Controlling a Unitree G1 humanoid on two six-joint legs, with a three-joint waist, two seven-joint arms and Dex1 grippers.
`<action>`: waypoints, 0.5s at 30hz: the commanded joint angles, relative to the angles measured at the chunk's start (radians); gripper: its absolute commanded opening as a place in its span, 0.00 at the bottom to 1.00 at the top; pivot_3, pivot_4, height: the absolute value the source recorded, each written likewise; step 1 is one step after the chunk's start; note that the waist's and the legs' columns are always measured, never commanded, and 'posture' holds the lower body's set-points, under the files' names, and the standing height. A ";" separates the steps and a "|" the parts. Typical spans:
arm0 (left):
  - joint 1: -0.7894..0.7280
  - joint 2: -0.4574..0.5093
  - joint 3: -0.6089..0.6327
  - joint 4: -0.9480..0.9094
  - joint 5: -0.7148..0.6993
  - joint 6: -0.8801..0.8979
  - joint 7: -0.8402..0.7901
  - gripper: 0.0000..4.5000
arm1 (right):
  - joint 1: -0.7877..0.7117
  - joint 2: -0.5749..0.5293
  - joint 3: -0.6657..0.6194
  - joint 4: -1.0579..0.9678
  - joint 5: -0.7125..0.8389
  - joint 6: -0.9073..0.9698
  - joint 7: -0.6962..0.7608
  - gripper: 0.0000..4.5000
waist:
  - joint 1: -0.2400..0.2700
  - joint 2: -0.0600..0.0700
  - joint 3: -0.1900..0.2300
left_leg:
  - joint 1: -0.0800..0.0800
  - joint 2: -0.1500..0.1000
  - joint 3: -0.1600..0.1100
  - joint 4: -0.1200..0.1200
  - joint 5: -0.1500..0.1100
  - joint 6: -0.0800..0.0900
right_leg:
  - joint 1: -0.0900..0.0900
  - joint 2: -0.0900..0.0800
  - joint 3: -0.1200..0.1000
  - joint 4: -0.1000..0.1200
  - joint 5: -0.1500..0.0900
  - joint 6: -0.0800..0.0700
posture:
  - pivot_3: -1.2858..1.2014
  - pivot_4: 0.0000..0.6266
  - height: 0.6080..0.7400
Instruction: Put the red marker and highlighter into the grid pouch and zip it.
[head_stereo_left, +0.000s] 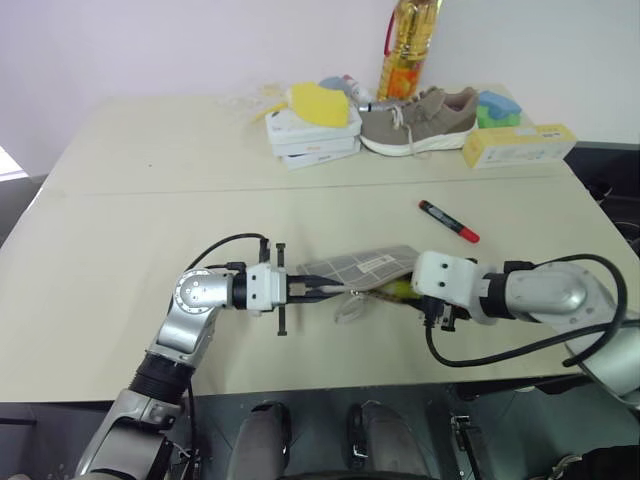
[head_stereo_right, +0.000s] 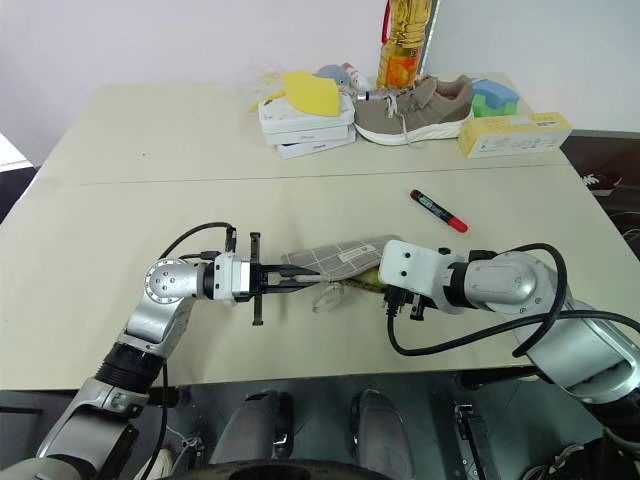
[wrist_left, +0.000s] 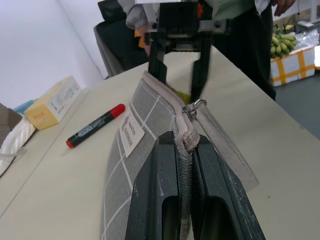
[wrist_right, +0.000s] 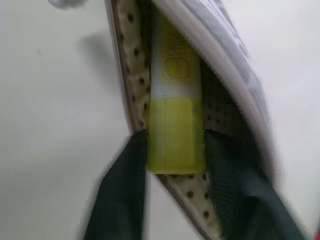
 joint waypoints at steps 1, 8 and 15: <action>-0.020 0.008 0.047 0.037 0.002 -0.034 0.038 0.00 | -0.010 0.045 -0.129 -0.037 0.065 0.030 -0.010 0.88 | 0.000 0.000 0.000 | 0.000 0.000 0.000 0.000 0.000 0.000 | 0.000 0.000 0.000 0.000 0.000 0.000 | 0.52 0.24 1.00; -0.013 0.013 0.094 0.098 0.056 -0.067 0.158 0.00 | 0.015 0.156 -0.425 -0.006 0.249 0.108 -0.011 0.99 | 0.001 -0.001 0.000 | 0.000 0.000 -0.001 0.000 0.000 0.000 | 0.000 0.000 0.000 0.000 0.000 0.000 | 0.52 0.24 1.00; 0.004 -0.002 0.115 0.119 0.105 -0.075 0.294 0.00 | -0.013 0.259 -0.440 0.367 0.124 0.085 -0.215 0.99 | 0.000 -0.002 0.000 | 0.001 0.000 0.000 0.001 0.000 0.000 | 0.002 -0.001 0.000 0.000 0.000 0.000 | 0.52 0.24 1.00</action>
